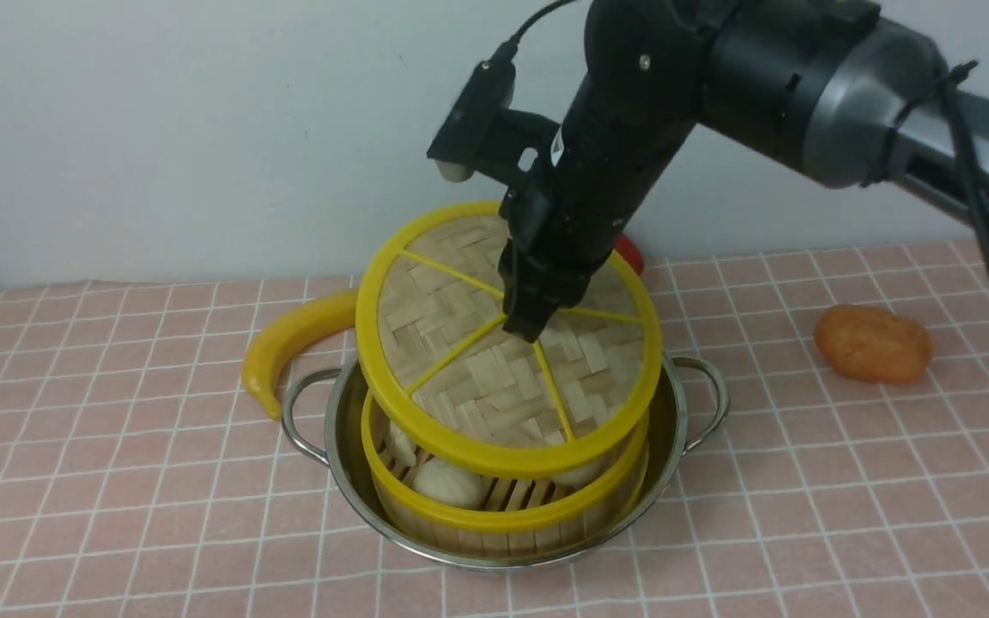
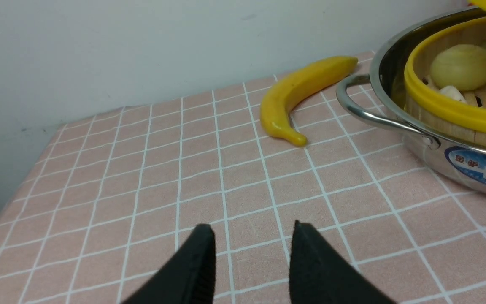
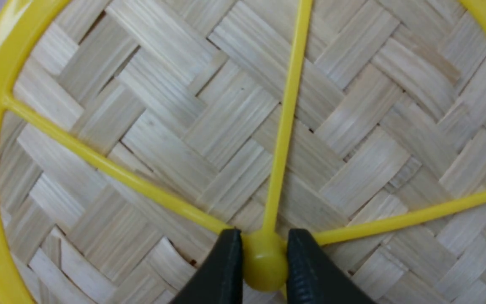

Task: Place the steamer in the pot on the pink tablecloth, and put the lid on the steamer.
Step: 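Place the bamboo steamer lid onto the steamer basket in the pot with the right gripper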

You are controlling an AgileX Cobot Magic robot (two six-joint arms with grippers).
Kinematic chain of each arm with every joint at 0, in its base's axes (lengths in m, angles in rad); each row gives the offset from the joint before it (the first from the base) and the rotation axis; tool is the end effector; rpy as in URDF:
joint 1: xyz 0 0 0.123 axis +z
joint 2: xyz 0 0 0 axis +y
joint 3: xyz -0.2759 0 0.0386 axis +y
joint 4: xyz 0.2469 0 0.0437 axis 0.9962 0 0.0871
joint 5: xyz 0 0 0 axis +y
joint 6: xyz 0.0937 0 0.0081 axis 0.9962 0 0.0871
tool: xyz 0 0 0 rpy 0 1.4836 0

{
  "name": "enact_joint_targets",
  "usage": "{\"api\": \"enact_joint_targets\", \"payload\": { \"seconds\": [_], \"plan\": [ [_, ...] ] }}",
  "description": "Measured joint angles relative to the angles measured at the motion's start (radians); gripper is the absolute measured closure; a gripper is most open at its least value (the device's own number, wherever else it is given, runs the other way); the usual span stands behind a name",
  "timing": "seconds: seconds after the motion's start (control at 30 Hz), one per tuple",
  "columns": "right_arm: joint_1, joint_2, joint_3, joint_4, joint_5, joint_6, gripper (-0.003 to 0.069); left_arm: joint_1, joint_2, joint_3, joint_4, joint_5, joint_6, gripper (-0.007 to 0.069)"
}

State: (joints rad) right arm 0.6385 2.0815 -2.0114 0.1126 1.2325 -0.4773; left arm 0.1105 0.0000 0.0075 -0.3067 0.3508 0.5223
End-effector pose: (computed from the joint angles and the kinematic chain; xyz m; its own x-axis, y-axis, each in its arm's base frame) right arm 0.3558 0.2765 0.2835 -0.4157 -0.8357 -0.3588 -0.8835 0.4648 -0.0591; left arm 0.0625 -0.0029 0.1797 -0.2471 0.2039 -0.9473 0.0485 0.9790 0.1980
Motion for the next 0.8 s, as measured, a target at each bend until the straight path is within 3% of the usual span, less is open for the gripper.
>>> {"api": "enact_joint_targets", "payload": {
  "seconds": [0.23,0.5,0.8],
  "plan": [
    [0.033,-0.029,0.001,-0.029,0.001,0.107,0.0512,0.0,0.0,0.0,0.0,0.0,0.0,0.0382],
    [0.062,-0.183,0.169,-0.058,0.009,0.224,0.0512,0.0,0.0,0.0,0.0,0.0,0.0,0.0382],
    [0.067,-0.11,0.175,-0.078,0.002,0.154,0.0512,0.0,0.0,0.0,0.0,0.0,0.0,0.0382]
  ]
}}
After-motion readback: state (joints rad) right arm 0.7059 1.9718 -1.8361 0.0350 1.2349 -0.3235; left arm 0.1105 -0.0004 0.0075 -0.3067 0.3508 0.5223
